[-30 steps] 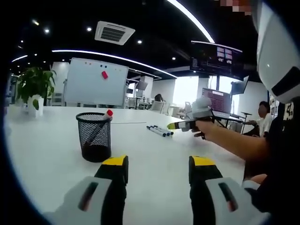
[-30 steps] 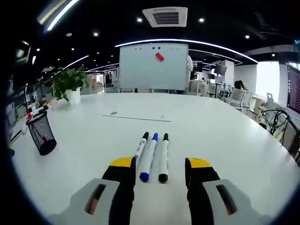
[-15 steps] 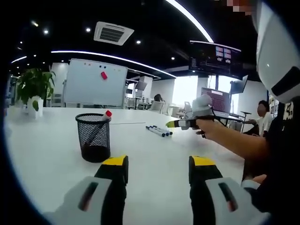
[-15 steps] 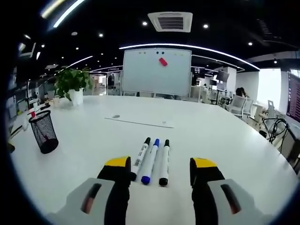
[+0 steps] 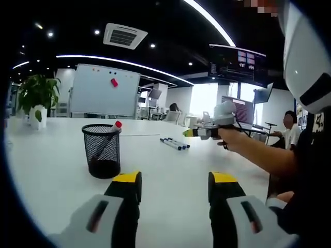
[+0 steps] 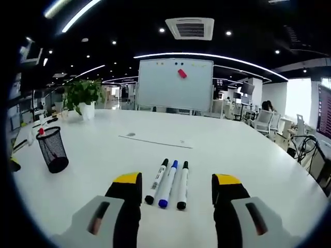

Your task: Pick up the whiteboard markers from the pen holder and place them facing the whiteboard neatly

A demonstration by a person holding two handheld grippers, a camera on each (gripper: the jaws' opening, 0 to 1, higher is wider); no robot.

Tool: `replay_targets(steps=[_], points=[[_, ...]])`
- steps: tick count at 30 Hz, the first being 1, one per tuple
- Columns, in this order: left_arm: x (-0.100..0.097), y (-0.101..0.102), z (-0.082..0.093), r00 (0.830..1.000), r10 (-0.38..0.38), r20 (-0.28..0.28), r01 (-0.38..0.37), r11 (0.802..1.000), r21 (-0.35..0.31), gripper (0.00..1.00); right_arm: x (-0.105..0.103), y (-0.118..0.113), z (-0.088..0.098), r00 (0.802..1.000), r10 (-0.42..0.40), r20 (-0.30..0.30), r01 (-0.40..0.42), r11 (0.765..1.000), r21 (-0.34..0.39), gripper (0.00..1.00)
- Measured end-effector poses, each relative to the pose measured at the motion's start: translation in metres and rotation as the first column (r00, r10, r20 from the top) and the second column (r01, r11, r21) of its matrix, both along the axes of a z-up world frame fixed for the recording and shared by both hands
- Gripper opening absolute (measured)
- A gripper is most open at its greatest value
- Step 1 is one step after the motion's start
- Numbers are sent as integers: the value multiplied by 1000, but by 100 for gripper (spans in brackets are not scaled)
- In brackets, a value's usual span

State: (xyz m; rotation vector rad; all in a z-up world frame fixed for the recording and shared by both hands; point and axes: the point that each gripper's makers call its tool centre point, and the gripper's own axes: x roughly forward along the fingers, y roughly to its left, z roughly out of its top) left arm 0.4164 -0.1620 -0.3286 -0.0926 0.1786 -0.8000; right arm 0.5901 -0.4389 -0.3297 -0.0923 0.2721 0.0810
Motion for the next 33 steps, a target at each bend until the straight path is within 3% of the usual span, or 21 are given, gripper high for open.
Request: replay_targets(steps=[23,33], points=[[1,1,-1,1000,5,1,-5,1000,7,53,-10,-7,21,998,-4,60,4,1000,-7,60],[1,-1,0,1000,-2,7,2,1000,12,53,-12,0,32,995,35,94,-35,999,-2,59]])
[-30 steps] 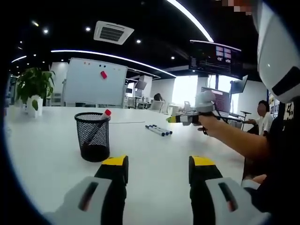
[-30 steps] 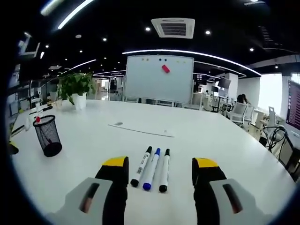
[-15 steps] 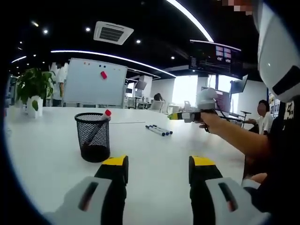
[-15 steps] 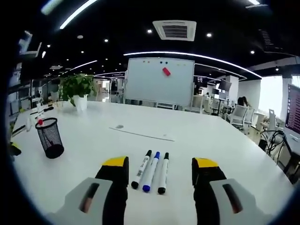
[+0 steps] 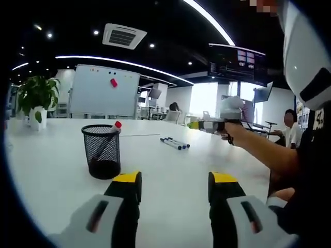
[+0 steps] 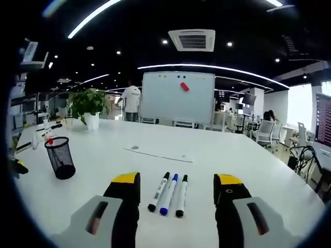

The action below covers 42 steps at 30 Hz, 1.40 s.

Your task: Pick up the whiteboard markers from the pen holder and place them facing the whiteboard neatly

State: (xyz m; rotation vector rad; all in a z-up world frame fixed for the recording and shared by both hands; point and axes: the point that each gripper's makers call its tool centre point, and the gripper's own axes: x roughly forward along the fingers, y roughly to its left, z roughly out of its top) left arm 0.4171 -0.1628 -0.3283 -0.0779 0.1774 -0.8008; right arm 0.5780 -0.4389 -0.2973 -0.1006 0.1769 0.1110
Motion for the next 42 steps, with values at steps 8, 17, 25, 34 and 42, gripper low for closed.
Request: replay_targets(steps=[8,17,25,34,42], points=[[2,0,2,1000,-1,6,1,1000,1,53,-4,5,5,1000,21,20,-21,1000,-14,59],[3,-3,4,1000,-7,8,7,1000,-1,53,-8,12,9,996,67,51,-66,998,-19,62],[7,1,4,1000,4,12,-4,1000,0,53,-9,18,13,991,120,62,-118,993,-30,66],[9,1,4,1000,10,16,-10,1000,2,53,-16,22,25,983,156,101,-155,988,-16,66],[15,5,6,999,38,18,-38,999,-2,53,-20,29,28,974,202,107,-202,979,-7,65]])
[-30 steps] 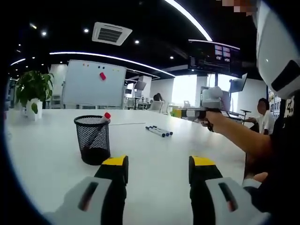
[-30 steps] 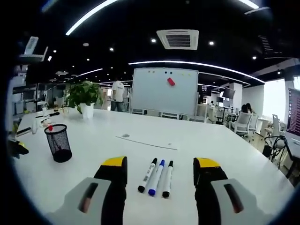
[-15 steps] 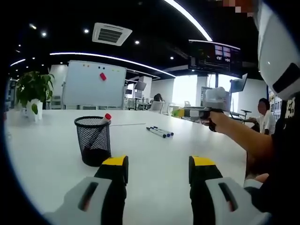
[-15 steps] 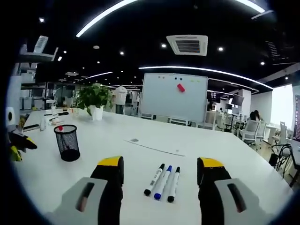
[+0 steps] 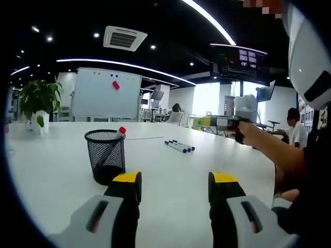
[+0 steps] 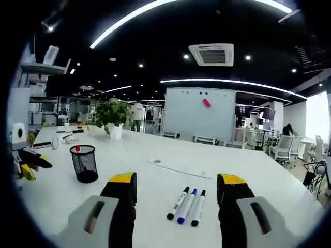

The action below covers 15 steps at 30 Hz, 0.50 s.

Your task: Pick up the whiteboard markers from the pen holder and place them facing the whiteboard neatly

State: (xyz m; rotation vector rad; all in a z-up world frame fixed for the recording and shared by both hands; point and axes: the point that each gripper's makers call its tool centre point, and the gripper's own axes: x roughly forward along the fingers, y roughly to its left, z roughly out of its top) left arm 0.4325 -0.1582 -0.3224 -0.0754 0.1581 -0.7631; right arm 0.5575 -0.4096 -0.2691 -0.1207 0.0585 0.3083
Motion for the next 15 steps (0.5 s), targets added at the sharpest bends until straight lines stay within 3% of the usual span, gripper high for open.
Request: replay_targets(steps=[6,15], points=[[9,7,11,999,48,16,-47,999,-16,54,-7,4,3,999,32,6,-32,999,16,65],[14,14,7,997,76,-3,-76,996,-41,54,-23,9,-2,997,71,-8,-71,997,-26,66]])
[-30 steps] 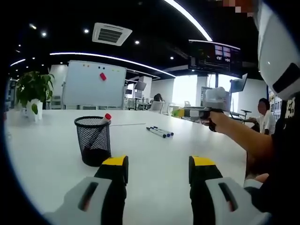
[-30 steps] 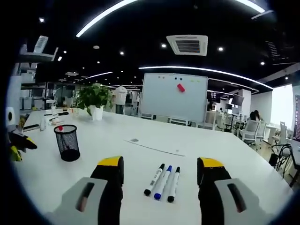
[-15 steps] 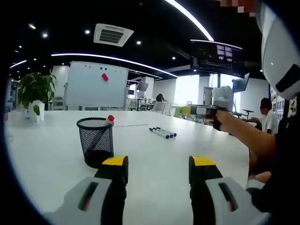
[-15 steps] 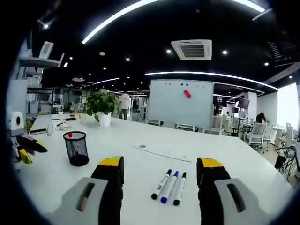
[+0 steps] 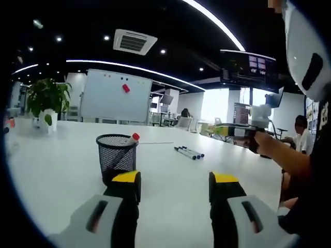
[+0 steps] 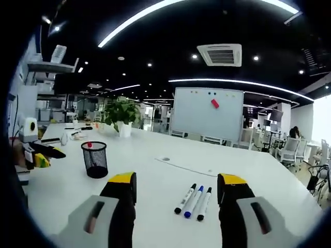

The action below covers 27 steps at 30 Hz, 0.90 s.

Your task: Pick up the whiteboard markers from the pen holder and place them facing the whiteboard neatly

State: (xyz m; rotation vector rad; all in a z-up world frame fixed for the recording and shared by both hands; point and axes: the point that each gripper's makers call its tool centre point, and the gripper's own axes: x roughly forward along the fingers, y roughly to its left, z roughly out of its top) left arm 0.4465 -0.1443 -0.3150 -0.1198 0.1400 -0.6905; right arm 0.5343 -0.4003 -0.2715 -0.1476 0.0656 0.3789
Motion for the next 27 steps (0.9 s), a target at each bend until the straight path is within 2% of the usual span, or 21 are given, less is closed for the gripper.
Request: replay_targets(steps=[7,10,13,14,15,16,17,18,20,22,25,27], points=[[2,9,4,1000,11,16,-12,1000,20,54,-9,-9,6,1000,-9,22,8,1000,19,66],[2,11,3,1000,10,21,-11,1000,22,54,-9,-16,5,1000,-26,12,26,999,29,65],[1,14,2,1000,16,19,-16,1000,11,54,-9,-13,5,1000,-13,5,13,999,45,65],[1,14,2,1000,15,20,-15,1000,11,54,-6,-15,9,999,-44,13,42,993,108,63],[0,14,2,1000,13,18,-13,1000,12,54,-4,-17,5,998,-60,-8,61,990,125,63],[-1,14,2,1000,10,15,-11,1000,15,54,-5,-13,-3,999,-25,-39,28,997,75,63],[-3,14,2,1000,2,17,-3,1000,18,54,-5,-15,-1,999,-44,-21,45,997,69,61],[-5,14,2,1000,-2,19,2,1000,21,54,-5,-16,2,999,-38,7,37,999,24,61],[-6,14,1,1000,-12,19,12,999,34,54,-8,-9,1,1000,20,-6,-20,1000,-23,65],[-5,17,-1,1000,-10,17,9,999,49,54,-8,-9,-1,999,31,-37,-31,999,-18,70],[-4,19,0,1000,0,20,-1,999,42,54,-13,-3,7,998,58,-18,-57,998,38,69],[-3,20,2,1000,8,30,-9,999,41,54,-17,-1,8,999,49,-23,-48,998,37,67]])
